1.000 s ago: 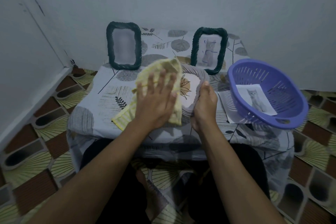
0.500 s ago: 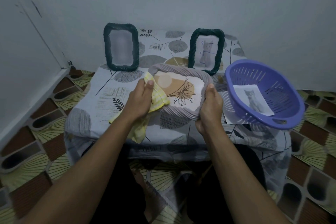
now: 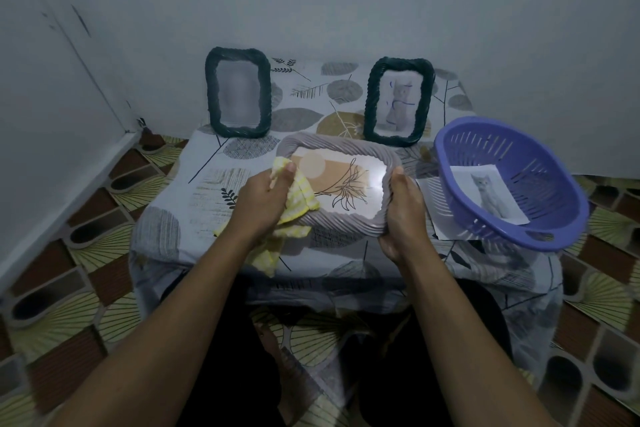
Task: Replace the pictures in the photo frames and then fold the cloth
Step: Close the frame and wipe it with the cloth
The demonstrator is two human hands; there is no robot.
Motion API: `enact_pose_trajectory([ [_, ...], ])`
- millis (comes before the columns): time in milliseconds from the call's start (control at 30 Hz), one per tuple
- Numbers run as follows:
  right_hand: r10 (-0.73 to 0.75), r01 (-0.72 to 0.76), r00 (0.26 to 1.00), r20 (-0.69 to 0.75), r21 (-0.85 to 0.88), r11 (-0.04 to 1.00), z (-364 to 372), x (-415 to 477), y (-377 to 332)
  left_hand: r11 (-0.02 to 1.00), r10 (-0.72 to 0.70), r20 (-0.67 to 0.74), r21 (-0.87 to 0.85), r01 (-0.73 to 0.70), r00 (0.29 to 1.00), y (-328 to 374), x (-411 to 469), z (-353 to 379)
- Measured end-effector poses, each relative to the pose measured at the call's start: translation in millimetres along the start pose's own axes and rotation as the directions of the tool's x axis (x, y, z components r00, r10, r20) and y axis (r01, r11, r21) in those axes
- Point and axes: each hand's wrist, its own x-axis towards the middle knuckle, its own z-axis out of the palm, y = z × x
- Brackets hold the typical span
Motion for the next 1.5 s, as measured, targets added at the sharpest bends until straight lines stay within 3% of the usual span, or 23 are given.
enact_pose_trajectory([
  [233, -0.029, 0.029, 1.000, -0.003, -0.064, 0.998, 0.5, -3.7, 2.1, 0.982, -0.180, -0.107, 0.030, 0.184, 0.978, 6.3, 0.9, 7.7],
  [400, -0.100, 0.099, 0.995, 0.000, -0.111, 0.989, 5.4, -7.1, 3.7, 0.959, -0.051, -0.212, 0.262, 0.108, 0.976, 8.2, -2.4, 16.4],
  [467, -0.127, 0.126, 0.992, -0.003, -0.113, 0.986, 8.6, -9.3, 5.2, 0.930, 0.038, -0.162, 0.366, 0.024, 0.986, 9.5, -4.4, 19.0],
  [667, -0.145, 0.144, 0.989, -0.007, -0.086, 0.986, 21.6, -10.8, 15.4, 0.846, 0.114, 0.115, 0.510, -0.157, 0.987, 14.7, -21.0, 36.2],
  [800, -0.132, 0.128, 0.991, -0.019, -0.141, 0.982, 20.6, -7.4, 17.6, 0.781, 0.334, 0.338, 0.424, -0.459, 0.880, 19.3, -31.4, 41.6],
  [900, -0.139, 0.136, 0.990, -0.015, -0.131, 0.982, 17.0, -6.6, 18.5, 0.739, 0.395, 0.451, 0.361, -0.568, 0.800, 15.1, -18.4, 26.2],
  [1000, -0.157, 0.158, 0.987, 0.019, -0.119, 0.980, 20.9, -12.1, 20.9, 0.755, 0.316, 0.389, 0.449, -0.477, 0.866, 12.9, 4.3, 16.8],
  [1100, -0.156, 0.158, 0.987, 0.034, -0.097, 0.983, 24.5, -18.7, 22.0, 0.831, 0.192, 0.088, 0.514, -0.210, 0.977, 11.7, 23.4, 12.3],
  [1200, -0.151, 0.155, 0.987, 0.050, -0.087, 0.984, 24.7, -19.7, 23.2, 0.928, -0.029, -0.061, 0.370, 0.049, 0.998, 16.6, 30.6, 15.9],
  [1267, -0.146, 0.150, 0.988, 0.051, -0.083, 0.985, 24.8, -17.5, 25.6, 0.923, -0.060, -0.082, 0.375, 0.087, 0.995, 25.9, 27.6, 20.8],
  [1333, -0.152, 0.155, 0.988, 0.038, -0.110, 0.982, 27.8, -16.3, 28.3, 0.906, 0.006, -0.017, 0.424, 0.001, 1.000, 33.9, 23.0, 27.6],
  [1400, -0.154, 0.156, 0.988, 0.025, -0.121, 0.980, 29.3, -14.2, 31.6, 0.864, 0.135, 0.145, 0.467, -0.188, 0.980, 39.1, 16.6, 36.9],
  [1500, -0.136, 0.136, 0.991, 0.008, -0.080, 0.988, 26.0, -11.9, 30.4, 0.731, 0.352, 0.369, 0.466, -0.499, 0.860, 40.6, 9.8, 42.1],
])
